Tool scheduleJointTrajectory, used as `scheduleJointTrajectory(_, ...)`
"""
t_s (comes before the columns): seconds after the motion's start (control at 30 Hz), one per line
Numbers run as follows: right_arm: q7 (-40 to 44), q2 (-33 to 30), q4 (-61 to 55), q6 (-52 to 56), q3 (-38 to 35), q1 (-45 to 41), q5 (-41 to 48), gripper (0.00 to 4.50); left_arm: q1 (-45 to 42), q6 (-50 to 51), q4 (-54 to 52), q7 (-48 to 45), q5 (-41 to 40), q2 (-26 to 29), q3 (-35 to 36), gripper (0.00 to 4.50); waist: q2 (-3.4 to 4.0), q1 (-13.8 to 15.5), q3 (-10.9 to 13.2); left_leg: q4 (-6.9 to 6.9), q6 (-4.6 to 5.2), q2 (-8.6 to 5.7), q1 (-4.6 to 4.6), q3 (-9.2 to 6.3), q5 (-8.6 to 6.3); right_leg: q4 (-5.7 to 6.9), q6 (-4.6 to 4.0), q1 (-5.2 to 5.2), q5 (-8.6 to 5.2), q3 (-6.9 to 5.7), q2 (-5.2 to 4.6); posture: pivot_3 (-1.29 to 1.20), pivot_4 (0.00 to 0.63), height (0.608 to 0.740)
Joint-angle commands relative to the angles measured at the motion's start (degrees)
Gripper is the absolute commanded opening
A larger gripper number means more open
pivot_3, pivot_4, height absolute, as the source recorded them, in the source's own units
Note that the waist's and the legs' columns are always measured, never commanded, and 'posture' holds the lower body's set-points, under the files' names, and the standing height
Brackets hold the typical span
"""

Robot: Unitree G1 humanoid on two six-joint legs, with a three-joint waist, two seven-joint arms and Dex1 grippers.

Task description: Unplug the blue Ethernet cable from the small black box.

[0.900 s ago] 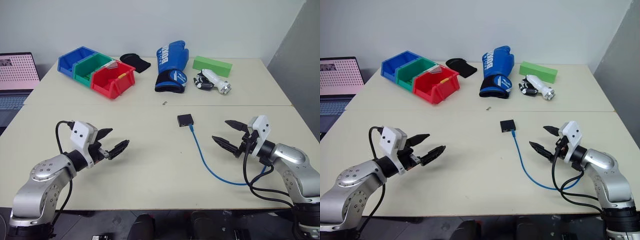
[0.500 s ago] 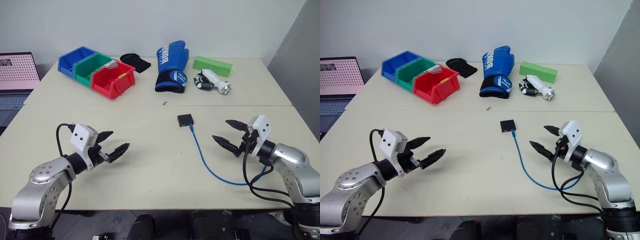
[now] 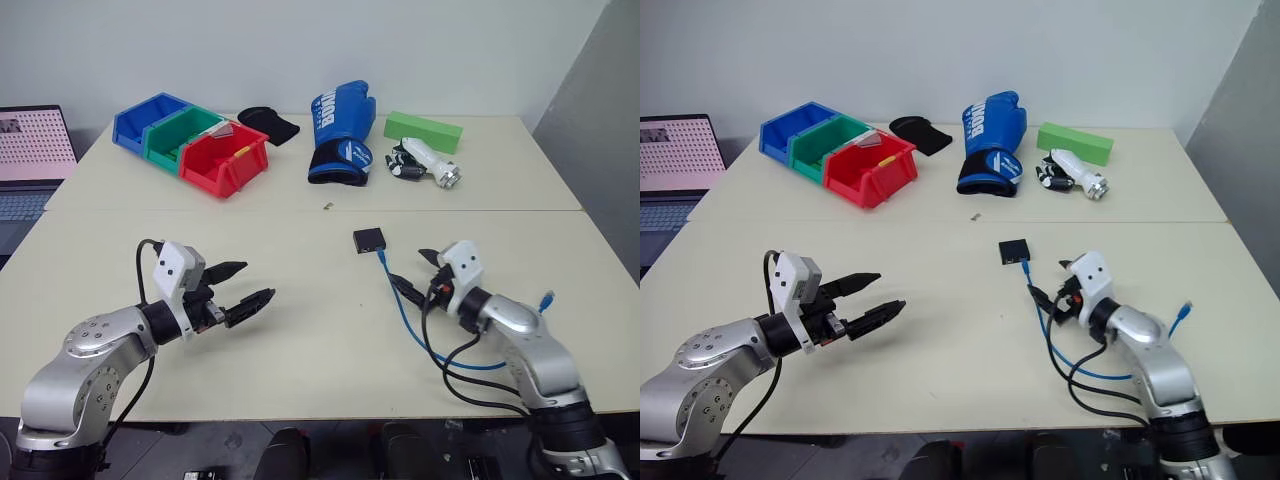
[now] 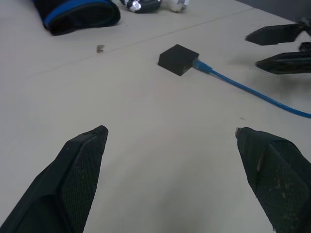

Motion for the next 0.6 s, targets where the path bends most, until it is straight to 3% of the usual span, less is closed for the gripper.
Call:
scheduleJointTrajectory(0.03,-7.12,4.11,4.35,-1.31,0.42,-2.94,-4.47,4.48,-1.41,-1.55,-1.68,-2.43,1.52,2.41,-1.79,4.50,0.00,-0.01,0.00,0.00,0.00,0.00,0.00,0.01,0.00,0.00,0.00,0.00,0.00,0.00,0.00,0.00,0.150,0.740)
scheduleJointTrajectory(0.43,-14.57,11.15,14.81,-1.25,1.95,-9.01,-10.70,4.48,-4.56,-4.01,0.91,-5.92,5.06,4.31,-5.24,4.50,0.05,-0.14,0.03,-0.22,0.00,-0.02,-0.01,0.11,0.00,0.02,0.00,-0.24,0.00,0.01,0.01,0.00,0.150,0.740)
scheduleJointTrajectory(0.6,-14.49,11.62,14.06,0.33,3.22,-9.24,-12.39,3.11,-4.39,-4.93,2.31,-5.66,6.59,3.77,-5.12,4.50,0.05,-0.22,0.03,-0.46,-0.01,0.00,0.02,0.12,0.01,0.00,-0.02,-0.33,0.00,0.04,0.02,0.00,0.150,0.740)
